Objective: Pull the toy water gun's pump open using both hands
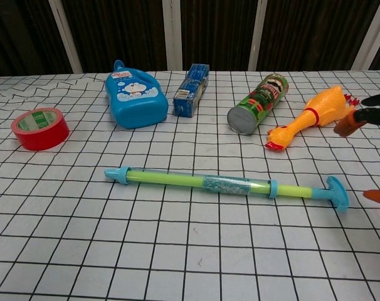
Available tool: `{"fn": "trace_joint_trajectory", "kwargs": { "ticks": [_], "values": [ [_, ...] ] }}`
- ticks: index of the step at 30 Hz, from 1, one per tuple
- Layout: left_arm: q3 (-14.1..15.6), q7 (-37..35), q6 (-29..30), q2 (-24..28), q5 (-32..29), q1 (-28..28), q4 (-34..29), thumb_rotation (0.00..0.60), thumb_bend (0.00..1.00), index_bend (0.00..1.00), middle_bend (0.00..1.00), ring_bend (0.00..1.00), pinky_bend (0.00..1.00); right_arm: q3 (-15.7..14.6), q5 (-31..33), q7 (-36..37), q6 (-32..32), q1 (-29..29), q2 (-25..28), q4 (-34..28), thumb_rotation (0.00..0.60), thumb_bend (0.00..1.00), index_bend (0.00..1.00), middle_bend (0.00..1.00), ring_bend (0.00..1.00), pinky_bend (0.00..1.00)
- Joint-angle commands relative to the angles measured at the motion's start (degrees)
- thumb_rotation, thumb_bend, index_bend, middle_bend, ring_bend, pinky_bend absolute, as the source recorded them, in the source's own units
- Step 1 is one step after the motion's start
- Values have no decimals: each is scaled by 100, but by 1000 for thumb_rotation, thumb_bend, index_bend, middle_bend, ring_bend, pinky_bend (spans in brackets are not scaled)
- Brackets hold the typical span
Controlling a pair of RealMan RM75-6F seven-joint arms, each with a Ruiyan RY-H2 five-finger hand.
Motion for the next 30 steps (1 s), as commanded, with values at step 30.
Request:
{"fn": "trace_joint_trajectory", "kwargs": {
  "ticks": [30],
  "values": [
    [2,-155,-88,33,-77,-28,-13,600,48,0,0,0,0,407,1273,-890,-465,748,-1369,917,600,221,533,416,105,0]
  ]
}}
